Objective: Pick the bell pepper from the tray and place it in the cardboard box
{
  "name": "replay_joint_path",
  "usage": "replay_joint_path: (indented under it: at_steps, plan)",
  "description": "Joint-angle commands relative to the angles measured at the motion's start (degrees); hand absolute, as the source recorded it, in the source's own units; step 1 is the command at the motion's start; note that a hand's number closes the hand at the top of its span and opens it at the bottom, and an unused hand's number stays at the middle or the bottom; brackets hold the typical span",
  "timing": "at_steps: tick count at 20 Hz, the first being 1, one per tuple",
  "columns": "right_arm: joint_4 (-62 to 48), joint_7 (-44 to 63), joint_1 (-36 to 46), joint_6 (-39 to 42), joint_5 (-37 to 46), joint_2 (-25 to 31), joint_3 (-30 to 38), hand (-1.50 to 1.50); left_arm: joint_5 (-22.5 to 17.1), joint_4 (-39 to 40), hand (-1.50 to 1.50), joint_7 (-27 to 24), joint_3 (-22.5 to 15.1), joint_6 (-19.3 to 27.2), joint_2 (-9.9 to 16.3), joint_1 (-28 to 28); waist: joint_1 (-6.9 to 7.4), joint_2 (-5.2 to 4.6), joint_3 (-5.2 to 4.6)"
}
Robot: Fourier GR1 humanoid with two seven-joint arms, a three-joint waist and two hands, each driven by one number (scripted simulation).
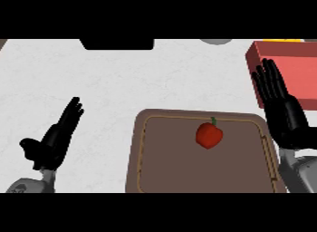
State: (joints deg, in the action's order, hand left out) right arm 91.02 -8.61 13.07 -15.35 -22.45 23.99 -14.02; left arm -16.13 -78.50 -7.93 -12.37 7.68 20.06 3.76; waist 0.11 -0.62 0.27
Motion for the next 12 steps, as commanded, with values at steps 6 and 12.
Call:
replay_joint_path:
  at_steps: [6,12]
  plan:
    - [6.8,12.8,1.2,-22.5,16.7,12.6,9.2,-1.50,8.1,-4.5,0.00,-1.9,1.3,-1.0,10.5,6.5,-6.39,3.58,-1.01]
    - [13.5,29.1,-11.0,-26.3,32.6,22.6,0.1,-1.50,7.6,-6.3,0.00,-0.4,-0.5,-3.3,10.3,5.7,-5.46,2.36,-0.99]
